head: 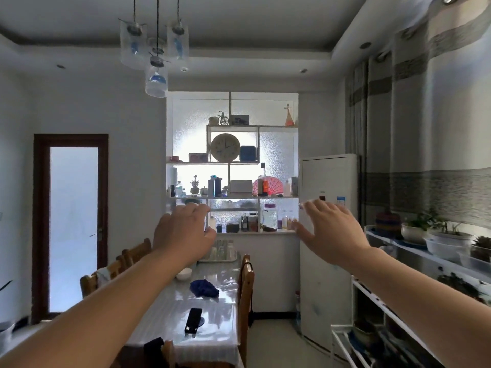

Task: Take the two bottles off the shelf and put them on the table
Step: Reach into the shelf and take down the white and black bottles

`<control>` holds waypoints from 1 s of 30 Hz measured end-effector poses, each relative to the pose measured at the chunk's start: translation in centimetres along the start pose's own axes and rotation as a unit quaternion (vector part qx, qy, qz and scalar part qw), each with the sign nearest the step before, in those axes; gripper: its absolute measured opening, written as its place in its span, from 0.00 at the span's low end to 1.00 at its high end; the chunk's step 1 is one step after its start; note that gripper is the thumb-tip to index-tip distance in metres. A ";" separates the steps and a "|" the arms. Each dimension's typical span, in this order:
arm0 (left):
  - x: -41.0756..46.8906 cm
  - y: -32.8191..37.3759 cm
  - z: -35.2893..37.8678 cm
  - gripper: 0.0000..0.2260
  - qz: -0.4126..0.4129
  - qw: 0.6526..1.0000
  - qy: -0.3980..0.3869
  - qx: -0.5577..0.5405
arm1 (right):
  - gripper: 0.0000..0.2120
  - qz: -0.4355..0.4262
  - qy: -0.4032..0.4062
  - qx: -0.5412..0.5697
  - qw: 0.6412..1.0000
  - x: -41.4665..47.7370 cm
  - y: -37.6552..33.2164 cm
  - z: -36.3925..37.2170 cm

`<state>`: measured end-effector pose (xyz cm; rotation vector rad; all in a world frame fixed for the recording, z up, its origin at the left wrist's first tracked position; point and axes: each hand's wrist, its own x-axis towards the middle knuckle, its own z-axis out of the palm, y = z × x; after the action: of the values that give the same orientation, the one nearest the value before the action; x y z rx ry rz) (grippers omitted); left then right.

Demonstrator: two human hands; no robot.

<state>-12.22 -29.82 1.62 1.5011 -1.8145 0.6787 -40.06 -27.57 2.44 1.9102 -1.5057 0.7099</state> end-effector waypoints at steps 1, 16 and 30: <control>0.9 0.1 1.3 0.20 0.001 1.000 0.002 -0.003 | 0.25 0.000 -0.003 0.000 1.000 0.7 0.5 1.2; 17.9 -3.9 21.9 0.21 0.059 0.998 -0.009 -0.017 | 0.27 0.022 -0.007 -0.037 0.999 16.3 5.8 18.8; 28.8 -2.3 38.7 0.20 0.063 0.997 -0.034 -0.015 | 0.26 0.036 -0.034 -0.022 0.999 26.0 13.7 33.8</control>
<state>-19.64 -77.49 -0.78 1.4142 -1.9757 0.6663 -46.32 -71.87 0.12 1.8722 -1.6263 0.6453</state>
